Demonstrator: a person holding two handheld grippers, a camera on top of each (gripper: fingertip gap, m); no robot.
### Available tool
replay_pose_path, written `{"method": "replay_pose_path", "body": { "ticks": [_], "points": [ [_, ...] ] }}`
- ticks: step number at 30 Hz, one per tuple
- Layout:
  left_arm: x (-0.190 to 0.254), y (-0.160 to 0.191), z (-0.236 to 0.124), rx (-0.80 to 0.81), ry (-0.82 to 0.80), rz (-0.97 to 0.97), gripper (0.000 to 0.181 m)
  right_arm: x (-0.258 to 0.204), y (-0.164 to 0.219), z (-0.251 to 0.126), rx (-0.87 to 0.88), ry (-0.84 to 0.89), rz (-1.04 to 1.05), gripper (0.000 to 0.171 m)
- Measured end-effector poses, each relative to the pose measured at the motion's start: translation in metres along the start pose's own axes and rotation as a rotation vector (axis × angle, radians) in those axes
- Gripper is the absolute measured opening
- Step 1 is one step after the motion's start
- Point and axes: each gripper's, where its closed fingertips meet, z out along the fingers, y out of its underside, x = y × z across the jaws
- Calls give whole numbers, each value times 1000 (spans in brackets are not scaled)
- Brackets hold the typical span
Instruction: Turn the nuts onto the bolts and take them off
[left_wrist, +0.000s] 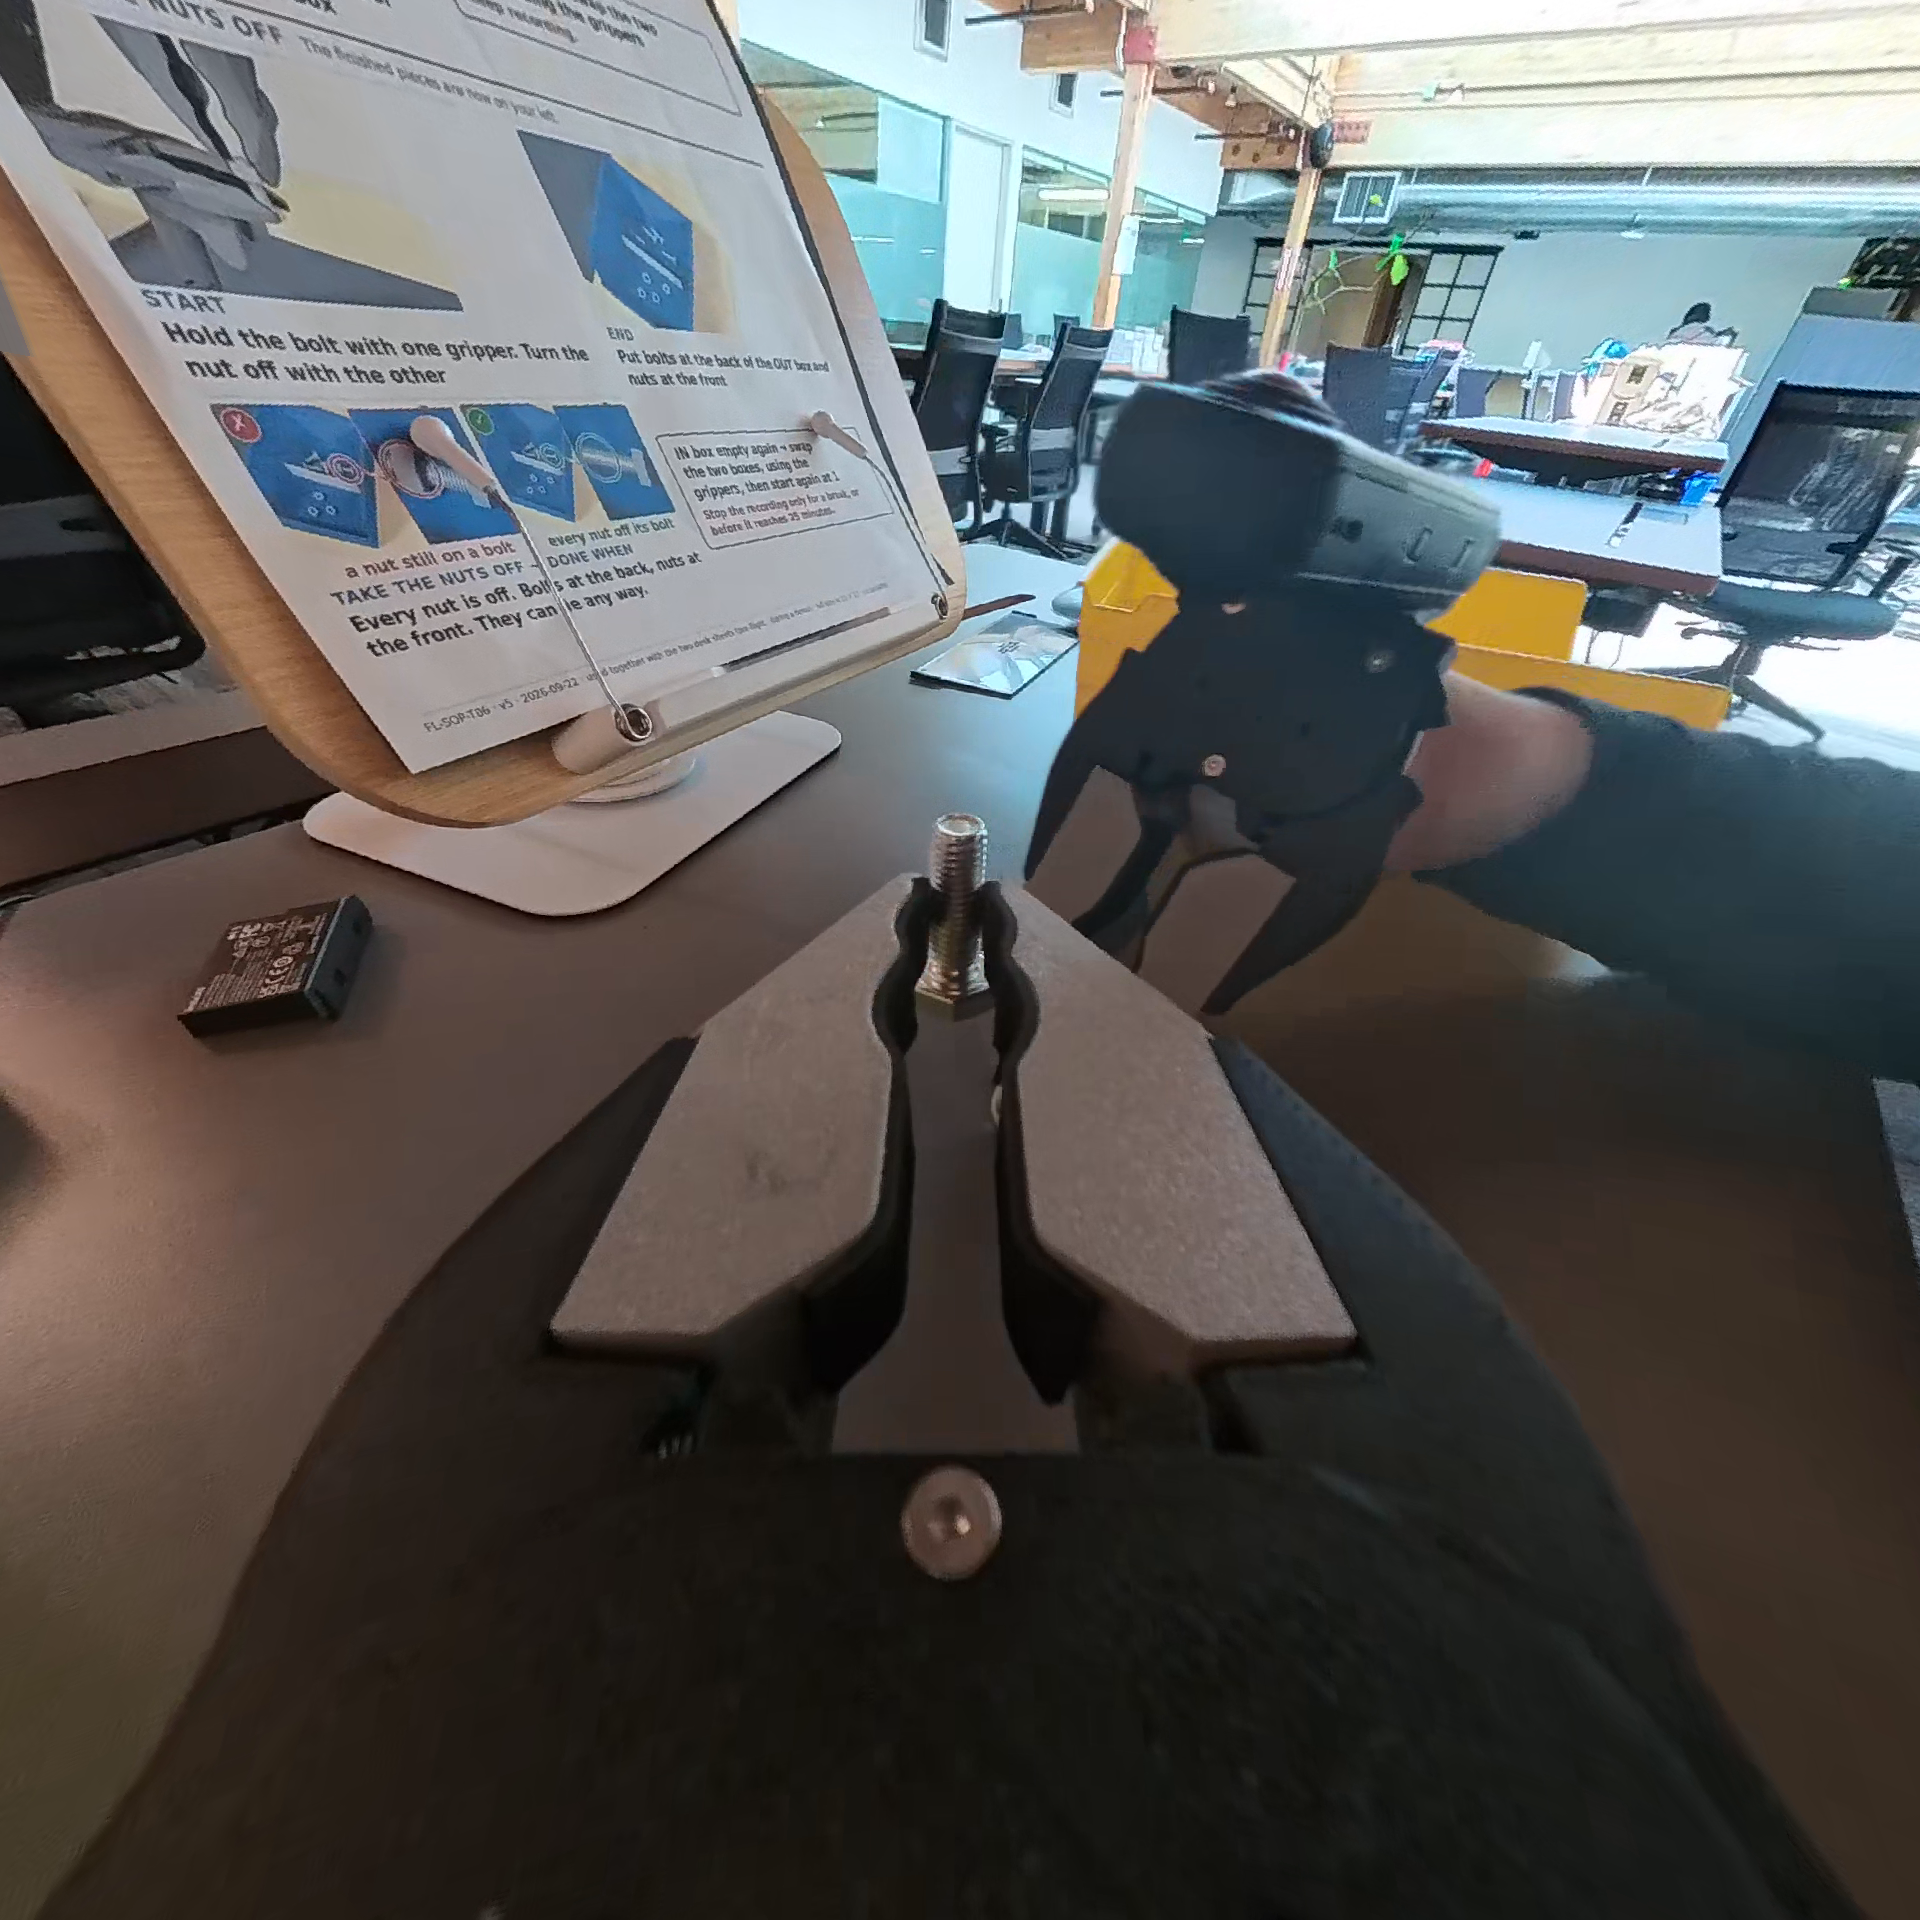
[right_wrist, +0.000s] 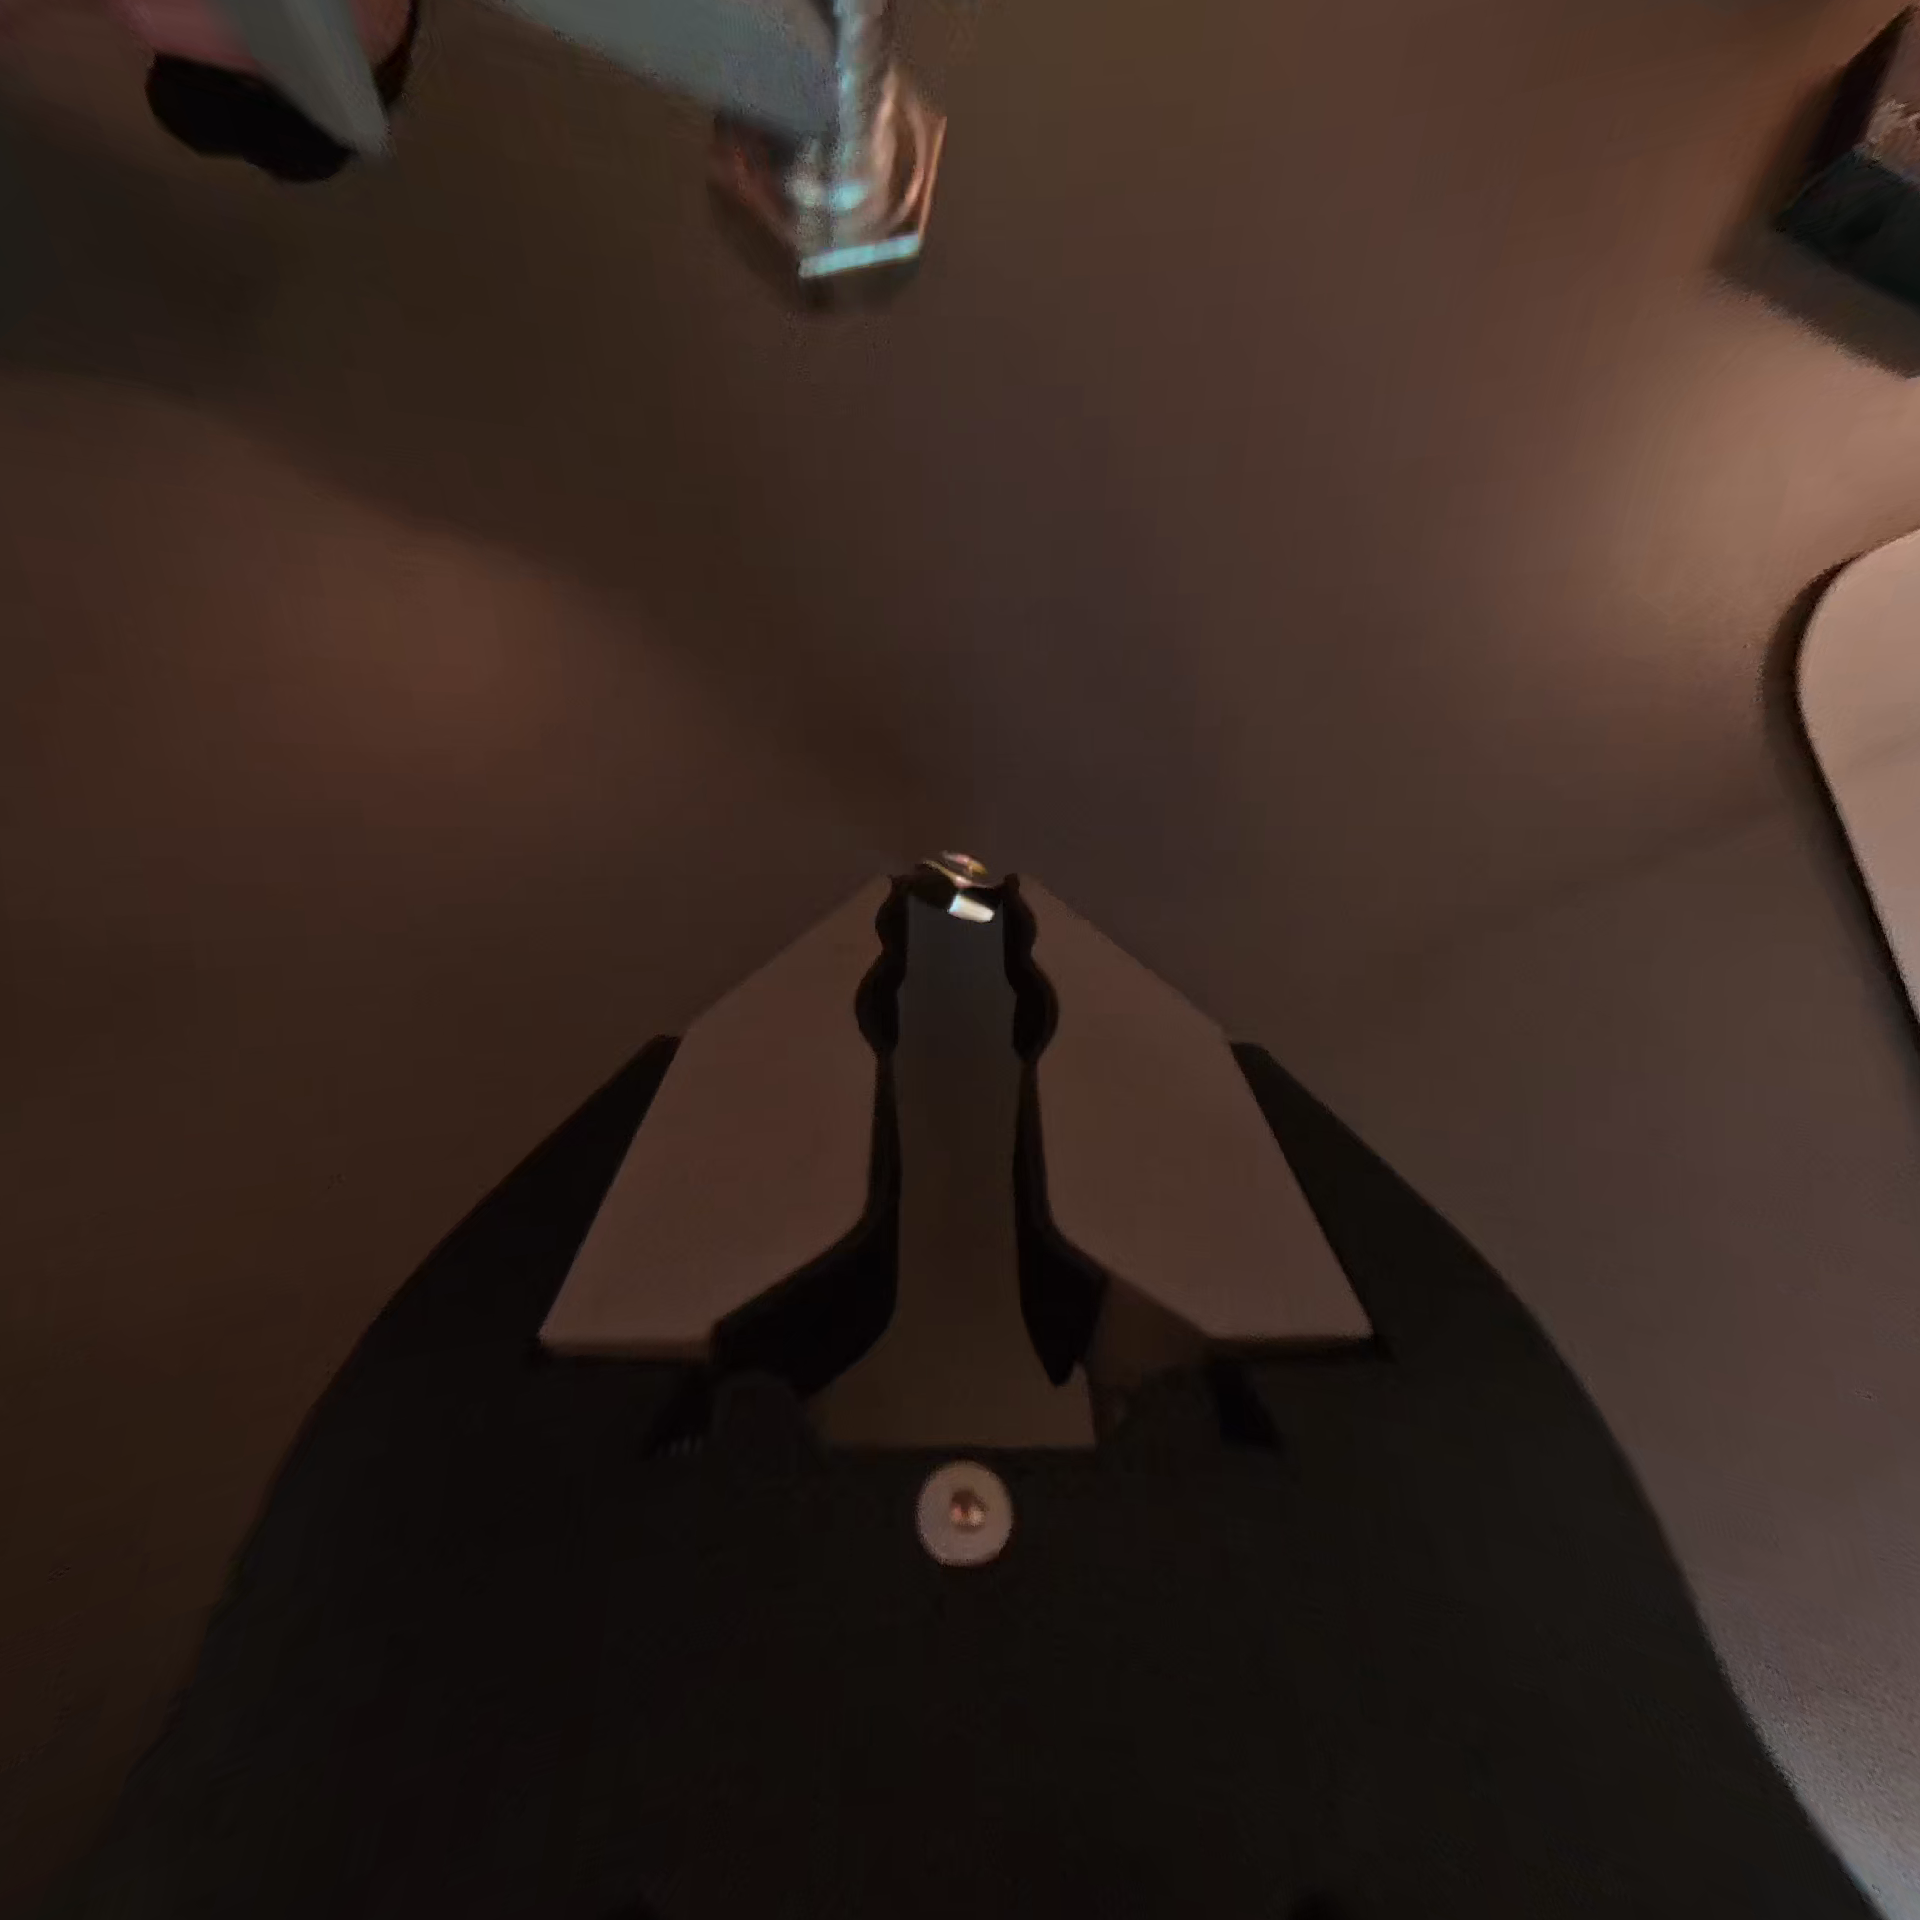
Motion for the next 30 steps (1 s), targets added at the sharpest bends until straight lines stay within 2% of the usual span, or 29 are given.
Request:
{"method": "replay_pose_path", "body": {
  "ticks": [6,30],
  "points": [
    [5,3,3,-12,16,10,7,-3,22,-7,10,8,41,14],
    [12,5,5,-19,51,31,7,-6,24,-11,76,-39,84,15]
  ]
}}
